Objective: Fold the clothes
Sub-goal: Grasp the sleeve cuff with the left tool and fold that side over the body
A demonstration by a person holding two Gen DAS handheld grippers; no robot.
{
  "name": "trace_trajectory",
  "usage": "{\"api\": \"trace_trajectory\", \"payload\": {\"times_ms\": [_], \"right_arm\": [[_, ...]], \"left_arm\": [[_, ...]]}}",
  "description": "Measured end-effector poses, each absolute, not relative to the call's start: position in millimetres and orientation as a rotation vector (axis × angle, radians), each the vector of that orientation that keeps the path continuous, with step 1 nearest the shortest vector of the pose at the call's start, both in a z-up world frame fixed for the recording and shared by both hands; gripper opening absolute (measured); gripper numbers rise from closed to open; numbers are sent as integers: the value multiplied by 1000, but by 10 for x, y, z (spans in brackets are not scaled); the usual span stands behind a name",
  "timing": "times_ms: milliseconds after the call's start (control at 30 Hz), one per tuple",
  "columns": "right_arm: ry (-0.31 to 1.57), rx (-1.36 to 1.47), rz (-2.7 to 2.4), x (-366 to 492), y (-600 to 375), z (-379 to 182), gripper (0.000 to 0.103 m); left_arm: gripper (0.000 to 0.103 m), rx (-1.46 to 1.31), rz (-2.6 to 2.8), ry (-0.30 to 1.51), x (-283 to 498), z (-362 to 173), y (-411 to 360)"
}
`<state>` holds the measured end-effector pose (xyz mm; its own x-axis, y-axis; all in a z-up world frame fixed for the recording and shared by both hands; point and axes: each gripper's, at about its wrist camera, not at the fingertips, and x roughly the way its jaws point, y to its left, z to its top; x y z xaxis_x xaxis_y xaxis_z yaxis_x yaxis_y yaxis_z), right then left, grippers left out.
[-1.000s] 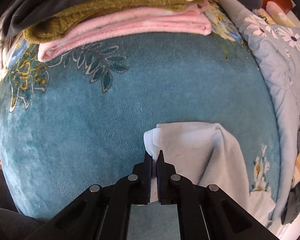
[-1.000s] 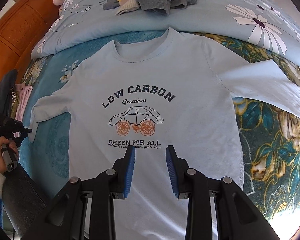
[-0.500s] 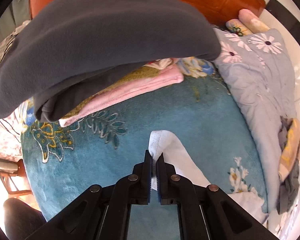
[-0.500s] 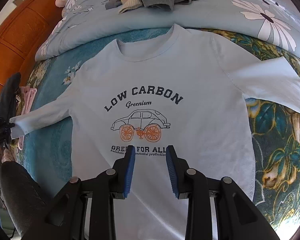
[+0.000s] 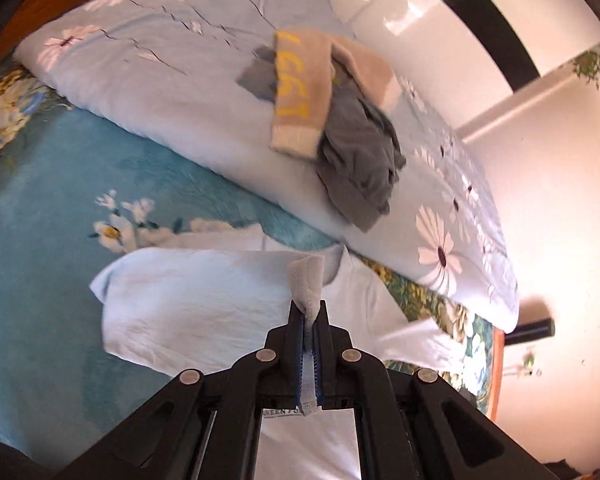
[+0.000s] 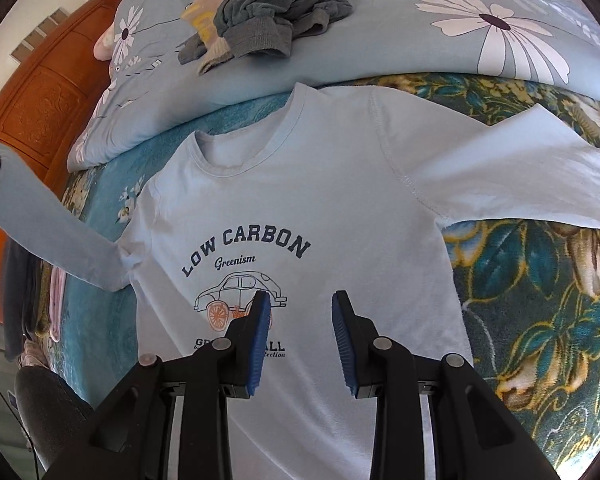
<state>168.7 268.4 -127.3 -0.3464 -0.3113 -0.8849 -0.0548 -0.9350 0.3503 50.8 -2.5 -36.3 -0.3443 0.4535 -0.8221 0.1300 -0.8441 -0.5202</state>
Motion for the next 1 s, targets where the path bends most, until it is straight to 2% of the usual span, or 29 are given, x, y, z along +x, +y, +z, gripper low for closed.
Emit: {"api": "trace_trajectory", "payload": {"times_ms": [133,300,367,400,467,500,600,733,833,1000], "right_arm": [[-547,1730,-2437,1821,2972,-1354,33],[-641,1801,-2455,1945,3321,-1473,33],[-663,1804,-2458,1947,3381,-1487,33],[-666,1803,-2458,1938,3394,-1491,33],[-667,1790,-2454,1904,3384,-1482,33],[-667,1778,-2449,1881,3368,-1474,33],[-669,1732,-2435,1770,3302,-1435,33],[-660,1657,-2432,1555,3209,-1376,33],[-640,1651,-2426,1344,3143,-1387,33],[-577,1676,-2407,973,3017,-1467,33]], "left_arm": [[6,-1729,2186,-641,385,-747,770],[10,-1804,2133,-509,289,-1126,1184],[28,-1825,2104,-494,298,-1180,1199],[33,-1794,2088,-512,334,-1141,1168],[57,-1714,2079,-546,425,-1007,1042],[59,-1679,2082,-544,476,-930,957],[61,-1592,2218,-531,713,-789,490],[63,-1766,2552,-395,1020,-1070,-200],[63,-1902,2530,-497,1140,-1445,-532],[61,-1989,2552,-533,1208,-1775,-676]]}}
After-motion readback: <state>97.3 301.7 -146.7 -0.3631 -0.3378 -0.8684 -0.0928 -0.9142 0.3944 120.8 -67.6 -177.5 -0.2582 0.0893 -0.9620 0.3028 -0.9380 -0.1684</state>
